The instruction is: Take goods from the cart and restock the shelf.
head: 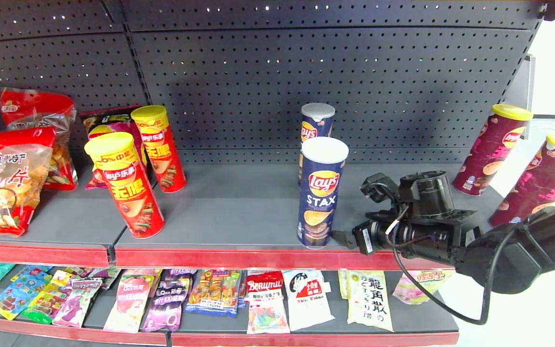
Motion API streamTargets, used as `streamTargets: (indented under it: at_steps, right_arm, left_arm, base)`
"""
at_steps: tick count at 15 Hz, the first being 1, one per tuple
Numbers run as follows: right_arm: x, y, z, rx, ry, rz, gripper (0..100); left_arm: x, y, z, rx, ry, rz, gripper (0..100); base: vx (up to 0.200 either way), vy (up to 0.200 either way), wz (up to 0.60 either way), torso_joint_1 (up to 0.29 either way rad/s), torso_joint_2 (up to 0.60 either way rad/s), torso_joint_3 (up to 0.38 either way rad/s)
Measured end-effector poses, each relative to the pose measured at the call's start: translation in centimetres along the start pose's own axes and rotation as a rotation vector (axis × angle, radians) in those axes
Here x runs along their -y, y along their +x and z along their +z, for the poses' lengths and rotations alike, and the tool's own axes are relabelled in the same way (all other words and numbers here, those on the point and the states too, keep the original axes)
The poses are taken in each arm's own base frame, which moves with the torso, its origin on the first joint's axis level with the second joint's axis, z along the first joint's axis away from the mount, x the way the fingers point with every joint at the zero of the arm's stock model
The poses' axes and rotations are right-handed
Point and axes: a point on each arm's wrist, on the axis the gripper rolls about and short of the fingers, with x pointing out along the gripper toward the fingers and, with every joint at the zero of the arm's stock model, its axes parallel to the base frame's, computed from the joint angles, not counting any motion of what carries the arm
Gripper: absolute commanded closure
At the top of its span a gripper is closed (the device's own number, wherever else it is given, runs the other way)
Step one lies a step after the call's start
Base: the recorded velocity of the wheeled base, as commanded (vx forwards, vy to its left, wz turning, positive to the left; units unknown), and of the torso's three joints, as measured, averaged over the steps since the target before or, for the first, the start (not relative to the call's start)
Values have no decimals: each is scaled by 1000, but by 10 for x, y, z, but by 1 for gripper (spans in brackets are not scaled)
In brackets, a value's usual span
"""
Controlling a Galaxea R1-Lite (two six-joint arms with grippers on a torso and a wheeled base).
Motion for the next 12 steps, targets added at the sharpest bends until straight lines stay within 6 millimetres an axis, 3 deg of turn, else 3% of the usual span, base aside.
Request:
streamTargets:
  at_steps: [5,8,12]
  right_arm:
    - [1,-30,-3,15,3,-24,0]
    - [-2,-65,-3,67,-5,-40,0]
    - [-6,-127,-7,193,-14,-53,0]
  left_arm:
    - [0,0,0,1,-7,-9,0]
    - [0,0,0,1,-8,-13,0]
    - [1,0,0,3,-7,-31,0]
  base:
    - [0,0,0,0,0,0]
    - [0,0,0,0,0,0]
    - [0,0,0,0,0,0]
